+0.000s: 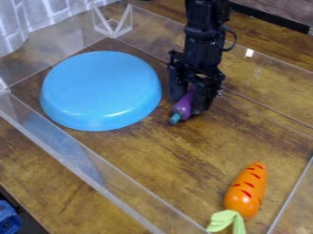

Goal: Remove the purple eggplant from the blue tray and put it on the table

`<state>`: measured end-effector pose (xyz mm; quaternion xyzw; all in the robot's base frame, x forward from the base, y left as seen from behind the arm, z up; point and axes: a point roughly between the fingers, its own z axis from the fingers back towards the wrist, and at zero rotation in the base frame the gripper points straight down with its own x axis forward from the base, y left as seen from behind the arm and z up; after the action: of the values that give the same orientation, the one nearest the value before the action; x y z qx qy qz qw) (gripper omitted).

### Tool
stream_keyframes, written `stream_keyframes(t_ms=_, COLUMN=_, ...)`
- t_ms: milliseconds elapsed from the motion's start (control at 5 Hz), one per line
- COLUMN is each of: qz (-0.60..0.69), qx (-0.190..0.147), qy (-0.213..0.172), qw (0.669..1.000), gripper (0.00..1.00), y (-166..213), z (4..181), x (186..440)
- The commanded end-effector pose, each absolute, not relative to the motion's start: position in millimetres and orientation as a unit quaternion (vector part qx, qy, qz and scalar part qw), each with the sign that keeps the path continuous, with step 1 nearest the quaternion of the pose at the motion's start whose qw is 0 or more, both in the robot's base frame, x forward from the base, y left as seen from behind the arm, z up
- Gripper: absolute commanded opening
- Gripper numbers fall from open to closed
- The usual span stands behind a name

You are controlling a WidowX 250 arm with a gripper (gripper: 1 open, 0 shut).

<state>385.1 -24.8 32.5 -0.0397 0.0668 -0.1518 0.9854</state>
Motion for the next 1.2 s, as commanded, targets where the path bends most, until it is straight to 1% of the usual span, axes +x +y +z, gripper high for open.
stream_keyframes(t_ms=0, qz=-0.164, qx=-0.036, qy=0.038, qw=0.985, gripper=0.00, y=-35.2, z=49.8, x=395.7)
stream_keyframes(t_ms=600, qz=-0.169, qx=-0.039, qy=0.054, qw=0.983, gripper=0.00, y=-44.7, z=40.2, x=393.7)
stream_keyframes(t_ms=1000, qz=-0.171, qx=-0.054, qy=0.052, qw=0.982, gripper=0.00, y=-51.4, z=36.7, x=387.0)
